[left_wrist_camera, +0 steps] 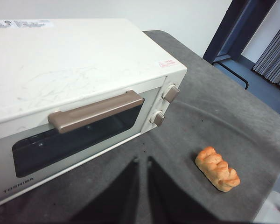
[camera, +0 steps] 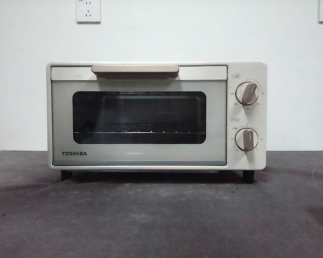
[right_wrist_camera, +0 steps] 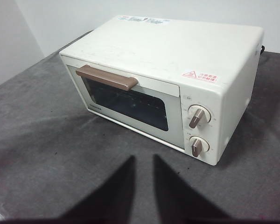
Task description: The left arm flap open the oven, the right arm pick bread and place it into oven, the left arm flap close the oven
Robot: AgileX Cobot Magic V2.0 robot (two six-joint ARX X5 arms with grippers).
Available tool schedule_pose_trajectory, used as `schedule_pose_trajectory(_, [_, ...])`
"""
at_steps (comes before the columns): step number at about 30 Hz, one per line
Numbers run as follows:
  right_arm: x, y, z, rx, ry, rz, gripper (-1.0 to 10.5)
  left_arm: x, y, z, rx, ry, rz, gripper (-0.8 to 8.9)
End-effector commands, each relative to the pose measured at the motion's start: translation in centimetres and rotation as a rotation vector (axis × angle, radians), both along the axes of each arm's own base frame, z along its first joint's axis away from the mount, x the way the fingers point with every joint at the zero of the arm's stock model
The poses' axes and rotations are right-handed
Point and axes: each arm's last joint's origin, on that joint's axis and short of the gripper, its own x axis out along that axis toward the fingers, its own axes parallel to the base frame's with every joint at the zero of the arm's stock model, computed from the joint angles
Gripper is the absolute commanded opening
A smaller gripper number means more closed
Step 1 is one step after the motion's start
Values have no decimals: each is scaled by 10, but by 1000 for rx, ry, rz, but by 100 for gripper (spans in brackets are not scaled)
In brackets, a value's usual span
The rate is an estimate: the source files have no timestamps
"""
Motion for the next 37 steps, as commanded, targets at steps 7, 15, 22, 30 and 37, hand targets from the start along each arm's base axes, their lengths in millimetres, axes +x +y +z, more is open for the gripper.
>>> schedule_pose_trajectory(7, [-1,0,5,71,38,-26,519,0,-1,7,-1,-40,-13,470])
schedule_pose_trajectory(15, [2,1,1,107,124,-50,519,0,-1,6,-4,-22,-10,469])
schedule_pose_trajectory(22, [29,4,-20,27,379,-129,518,-7,3,9,-28,-32,-4,469])
schedule_pose_trajectory(30, [72,10,-60,-134,702,-227,518,-13,6,12,-36,-58,-5,469])
schedule_pose_trajectory(37, [102,14,-102,-237,889,-272,518,-15,6,9,-9,-51,-10,468])
